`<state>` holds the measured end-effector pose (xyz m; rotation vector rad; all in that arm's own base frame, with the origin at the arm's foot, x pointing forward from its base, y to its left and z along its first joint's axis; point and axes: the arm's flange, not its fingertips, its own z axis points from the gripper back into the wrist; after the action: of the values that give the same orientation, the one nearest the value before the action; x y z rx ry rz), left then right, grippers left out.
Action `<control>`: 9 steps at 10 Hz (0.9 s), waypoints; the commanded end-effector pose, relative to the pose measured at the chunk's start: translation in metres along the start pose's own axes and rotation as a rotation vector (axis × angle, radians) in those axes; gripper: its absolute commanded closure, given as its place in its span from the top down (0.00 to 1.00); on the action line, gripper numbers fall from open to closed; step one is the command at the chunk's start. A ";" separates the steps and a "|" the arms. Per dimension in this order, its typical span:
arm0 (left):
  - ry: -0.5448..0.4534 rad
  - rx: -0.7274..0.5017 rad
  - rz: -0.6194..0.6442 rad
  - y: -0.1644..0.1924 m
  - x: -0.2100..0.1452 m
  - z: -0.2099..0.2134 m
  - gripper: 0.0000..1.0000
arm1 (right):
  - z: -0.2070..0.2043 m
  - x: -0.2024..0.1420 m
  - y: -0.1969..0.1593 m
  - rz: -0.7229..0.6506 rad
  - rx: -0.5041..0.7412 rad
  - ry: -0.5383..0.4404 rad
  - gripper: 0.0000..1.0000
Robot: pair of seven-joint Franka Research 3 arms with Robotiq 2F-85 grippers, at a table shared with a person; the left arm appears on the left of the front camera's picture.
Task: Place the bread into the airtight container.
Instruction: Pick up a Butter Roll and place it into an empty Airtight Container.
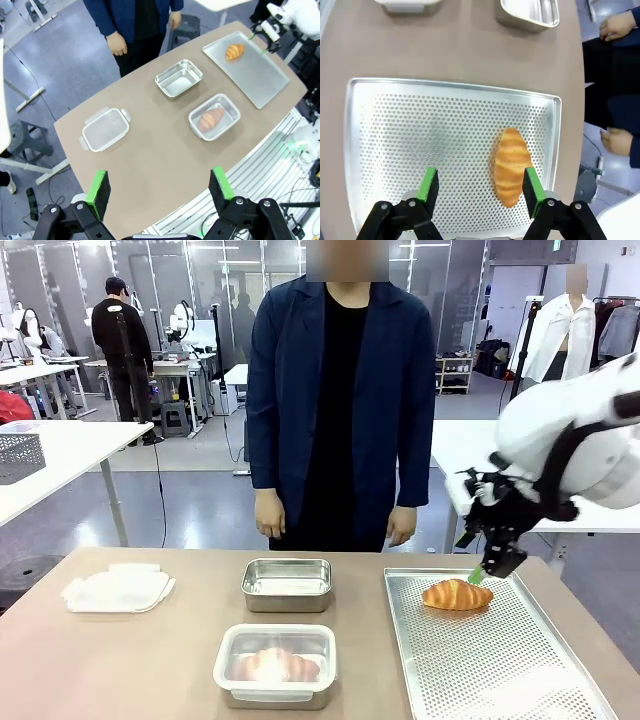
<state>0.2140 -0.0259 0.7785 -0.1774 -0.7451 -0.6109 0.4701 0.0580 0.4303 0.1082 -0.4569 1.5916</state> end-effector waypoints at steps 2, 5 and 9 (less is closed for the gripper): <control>0.003 -0.006 -0.014 0.001 0.000 0.001 1.00 | -0.038 -0.005 -0.030 0.001 -0.019 0.144 0.84; 0.003 -0.006 -0.014 0.001 0.000 0.001 1.00 | -0.075 -0.022 -0.055 0.014 -0.004 0.185 0.84; 0.003 -0.006 -0.014 0.001 0.000 0.001 1.00 | -0.109 -0.042 -0.077 -0.040 0.032 0.240 0.84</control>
<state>0.2140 -0.0259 0.7785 -0.1774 -0.7452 -0.6109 0.5613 0.0537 0.3310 -0.0329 -0.2624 1.5867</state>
